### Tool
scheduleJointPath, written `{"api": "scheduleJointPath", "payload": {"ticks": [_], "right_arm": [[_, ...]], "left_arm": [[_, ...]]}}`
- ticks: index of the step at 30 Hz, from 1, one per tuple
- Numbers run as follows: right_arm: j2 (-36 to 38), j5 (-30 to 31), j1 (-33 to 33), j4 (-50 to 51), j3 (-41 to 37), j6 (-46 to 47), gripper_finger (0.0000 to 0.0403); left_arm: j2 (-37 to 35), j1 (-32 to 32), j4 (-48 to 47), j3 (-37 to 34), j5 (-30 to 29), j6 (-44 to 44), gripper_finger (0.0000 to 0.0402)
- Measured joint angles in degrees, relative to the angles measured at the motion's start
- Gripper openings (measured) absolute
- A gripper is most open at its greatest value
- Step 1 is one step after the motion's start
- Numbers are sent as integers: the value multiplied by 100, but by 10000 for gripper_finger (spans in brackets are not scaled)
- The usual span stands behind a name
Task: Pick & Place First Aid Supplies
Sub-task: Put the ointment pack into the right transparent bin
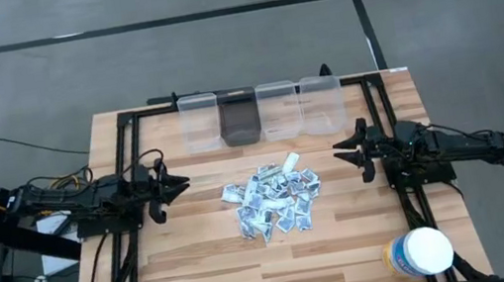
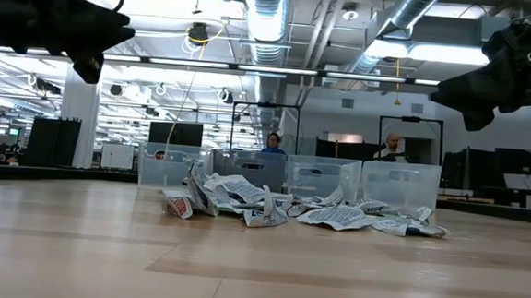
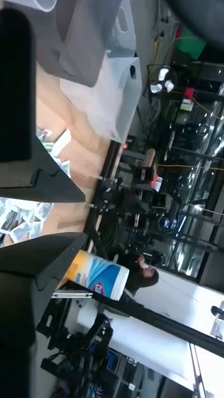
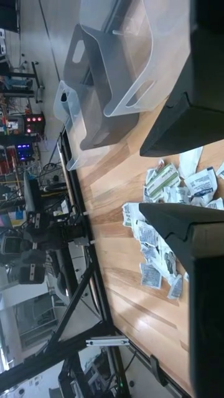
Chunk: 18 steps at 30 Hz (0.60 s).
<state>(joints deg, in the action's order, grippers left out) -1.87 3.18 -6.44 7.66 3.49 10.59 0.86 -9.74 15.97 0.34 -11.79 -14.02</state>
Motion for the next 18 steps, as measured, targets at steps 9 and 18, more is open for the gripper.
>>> {"api": "scheduleJointPath", "payload": {"ticks": [9, 18], "right_arm": [[1, 117, -7, -51, -5, 0, 124], [2, 353, -15, -1549, -22, 1017, 124]], "left_arm": [[1, 0, 347, 0, -399, 2, 88], [0, 2, 2612, 0, -2786, 873, 88]]}}
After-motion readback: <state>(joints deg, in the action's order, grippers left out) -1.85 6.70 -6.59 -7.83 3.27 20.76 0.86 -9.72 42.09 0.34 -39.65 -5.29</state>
